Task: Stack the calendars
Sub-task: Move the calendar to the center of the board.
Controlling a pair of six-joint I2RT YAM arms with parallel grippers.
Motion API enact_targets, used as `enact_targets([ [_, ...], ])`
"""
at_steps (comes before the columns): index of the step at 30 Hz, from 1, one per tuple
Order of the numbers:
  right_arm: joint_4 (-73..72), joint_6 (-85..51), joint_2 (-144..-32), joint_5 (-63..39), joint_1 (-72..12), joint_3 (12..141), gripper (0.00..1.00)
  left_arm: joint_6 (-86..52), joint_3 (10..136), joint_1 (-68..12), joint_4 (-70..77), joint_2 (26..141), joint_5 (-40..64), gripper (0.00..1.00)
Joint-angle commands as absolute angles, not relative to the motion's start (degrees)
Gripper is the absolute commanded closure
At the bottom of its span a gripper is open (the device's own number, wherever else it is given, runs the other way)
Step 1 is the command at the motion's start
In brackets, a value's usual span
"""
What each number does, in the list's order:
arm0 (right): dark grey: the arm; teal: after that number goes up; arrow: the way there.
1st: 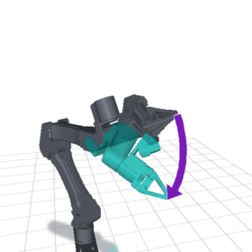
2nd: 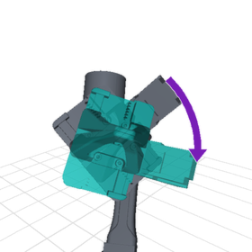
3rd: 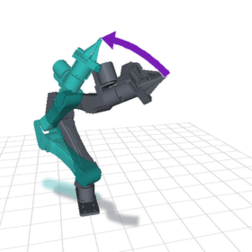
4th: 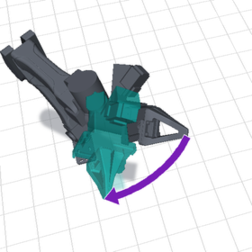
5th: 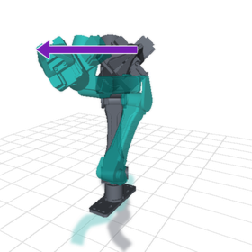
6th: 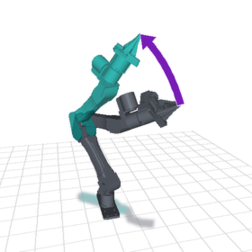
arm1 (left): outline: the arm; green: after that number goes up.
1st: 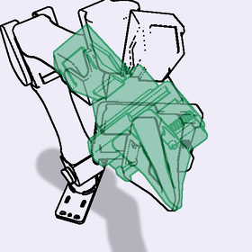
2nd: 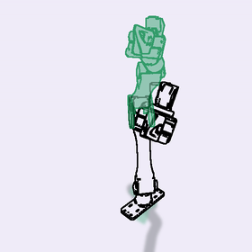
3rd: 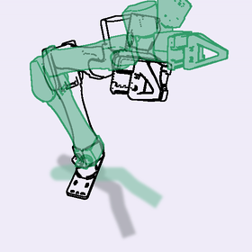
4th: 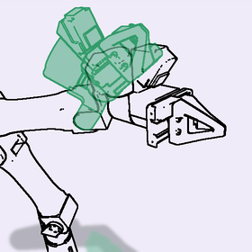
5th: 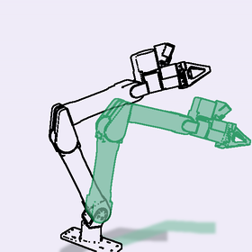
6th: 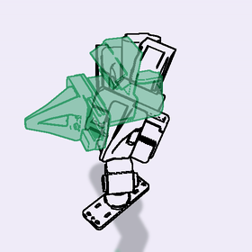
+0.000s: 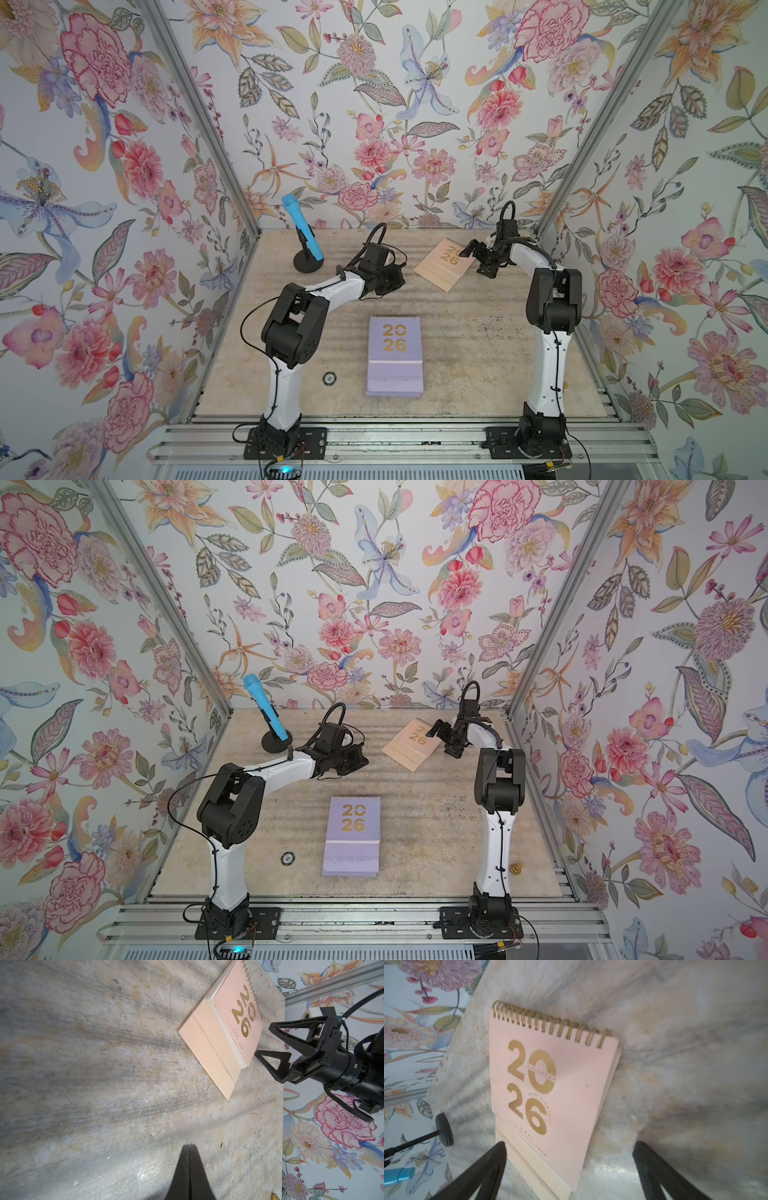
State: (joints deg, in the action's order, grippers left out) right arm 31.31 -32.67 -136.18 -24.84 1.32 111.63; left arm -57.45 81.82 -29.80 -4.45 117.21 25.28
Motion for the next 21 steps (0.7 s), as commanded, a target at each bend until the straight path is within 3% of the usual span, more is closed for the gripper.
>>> enact_targets([
  [1,34.23,-34.18,-141.25,-23.56,2.96,116.20,0.01,-56.61,83.63,-29.80,-5.55,118.78,24.52,1.00],
  [16,34.37,-39.55,-160.46,-40.47,-1.40,143.64,0.01,-56.09,83.42,-27.84,-6.68,118.67,24.04,1.00],
  [21,34.22,-38.01,-161.13,-44.90,-4.39,142.94,0.00,-55.01,83.02,-26.55,-7.33,118.11,22.93,1.00],
])
